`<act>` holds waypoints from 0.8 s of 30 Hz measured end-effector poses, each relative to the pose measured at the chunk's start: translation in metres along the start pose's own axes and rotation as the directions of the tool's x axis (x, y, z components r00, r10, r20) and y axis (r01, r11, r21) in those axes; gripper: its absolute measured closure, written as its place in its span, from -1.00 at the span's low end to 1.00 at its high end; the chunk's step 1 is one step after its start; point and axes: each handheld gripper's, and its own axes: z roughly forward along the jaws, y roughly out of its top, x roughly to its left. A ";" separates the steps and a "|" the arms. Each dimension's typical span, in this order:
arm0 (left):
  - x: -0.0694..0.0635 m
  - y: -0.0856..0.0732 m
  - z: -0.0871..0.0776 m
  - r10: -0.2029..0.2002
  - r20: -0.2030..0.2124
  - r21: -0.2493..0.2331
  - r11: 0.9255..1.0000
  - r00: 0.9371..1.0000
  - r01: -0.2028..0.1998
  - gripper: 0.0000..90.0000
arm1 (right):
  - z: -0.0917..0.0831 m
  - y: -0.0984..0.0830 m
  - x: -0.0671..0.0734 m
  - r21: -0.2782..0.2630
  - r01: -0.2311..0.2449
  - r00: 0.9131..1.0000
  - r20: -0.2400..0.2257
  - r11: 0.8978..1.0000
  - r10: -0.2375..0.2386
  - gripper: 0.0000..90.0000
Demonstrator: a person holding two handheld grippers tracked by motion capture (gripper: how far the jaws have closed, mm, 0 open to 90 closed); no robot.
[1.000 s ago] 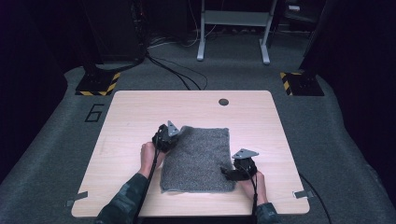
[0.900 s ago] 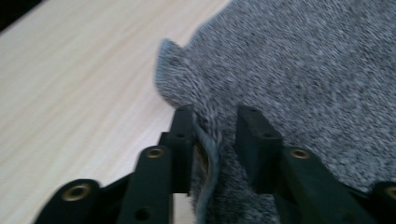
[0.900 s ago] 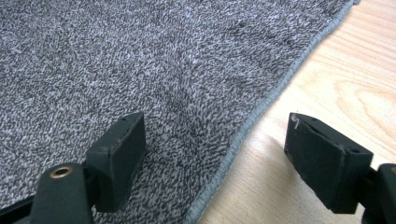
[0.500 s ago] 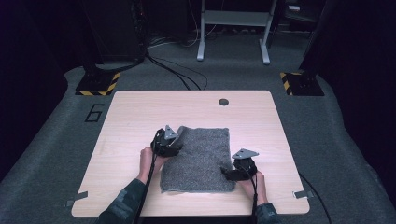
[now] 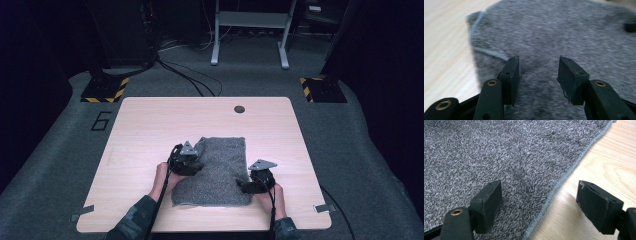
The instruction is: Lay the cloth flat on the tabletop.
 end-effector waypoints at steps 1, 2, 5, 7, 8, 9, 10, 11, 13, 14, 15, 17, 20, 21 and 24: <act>-0.001 0.000 -0.002 0.004 0.000 0.000 1.000 1.000 -0.004 0.15 | 0.000 0.000 0.000 0.000 0.000 1.000 0.000 1.000 0.000 -0.54; -0.001 0.001 -0.003 -0.001 0.002 -0.008 1.000 1.000 0.001 0.15 | 0.000 0.000 0.000 0.000 0.000 1.000 0.000 1.000 0.000 -0.54; 0.006 0.002 -0.009 -0.037 -0.007 -0.050 0.998 0.999 0.036 0.16 | 0.000 0.000 0.000 0.000 0.000 1.000 0.000 1.000 0.000 -0.54; 0.015 0.003 -0.015 -0.066 -0.025 -0.071 0.995 0.997 0.065 0.17 | 0.000 0.000 0.000 0.000 0.000 1.000 0.000 1.000 0.000 -0.54; 0.020 0.004 -0.017 -0.097 -0.034 -0.097 0.991 0.995 0.093 0.19 | 0.000 0.000 0.000 0.000 0.000 1.000 0.000 1.000 0.000 -0.54; 0.026 0.005 -0.019 -0.126 -0.050 -0.113 0.986 0.991 0.120 0.21 | 0.000 0.000 0.000 0.000 0.000 1.000 0.000 1.000 0.000 -0.54; 0.031 0.006 -0.020 -0.148 -0.055 -0.125 0.982 0.988 0.140 0.26 | 0.000 0.000 0.000 0.000 0.000 1.000 0.000 1.000 0.000 -0.54; 0.038 0.007 -0.020 -0.169 -0.061 -0.123 0.979 0.984 0.161 0.26 | 0.000 0.000 0.000 -0.001 0.000 1.000 0.001 1.000 0.000 -0.54; 0.053 0.009 -0.018 -0.218 -0.088 -0.125 0.971 0.972 0.206 0.29 | 0.000 0.000 0.000 -0.001 0.000 1.000 0.001 1.000 0.000 -0.54; 0.058 0.010 -0.014 -0.240 -0.102 -0.112 0.967 0.965 0.229 0.29 | 0.000 0.000 0.000 -0.001 0.000 1.000 0.001 1.000 0.000 -0.54; 0.062 0.010 -0.011 -0.238 -0.125 -0.093 0.969 0.963 0.227 0.30 | 0.000 0.000 0.000 -0.002 0.000 1.000 0.001 1.000 0.000 -0.54; 0.068 0.010 -0.002 -0.263 -0.129 -0.068 0.964 0.956 0.256 0.34 | 0.000 0.000 0.000 -0.001 0.000 1.000 0.001 1.000 0.000 -0.54; 0.070 0.008 0.006 -0.278 -0.121 -0.054 0.960 0.953 0.273 0.42 | 0.000 0.000 0.000 -0.002 0.000 1.000 0.002 1.000 0.000 -0.54; 0.070 0.007 0.007 -0.273 -0.119 -0.051 0.962 0.955 0.269 0.45 | 0.000 0.000 0.000 -0.002 0.000 1.000 0.002 1.000 0.000 -0.54; 0.068 0.007 0.013 -0.261 -0.134 -0.014 0.965 0.956 0.261 0.49 | 0.000 0.000 0.000 -0.003 0.000 1.000 0.002 1.000 0.000 -0.54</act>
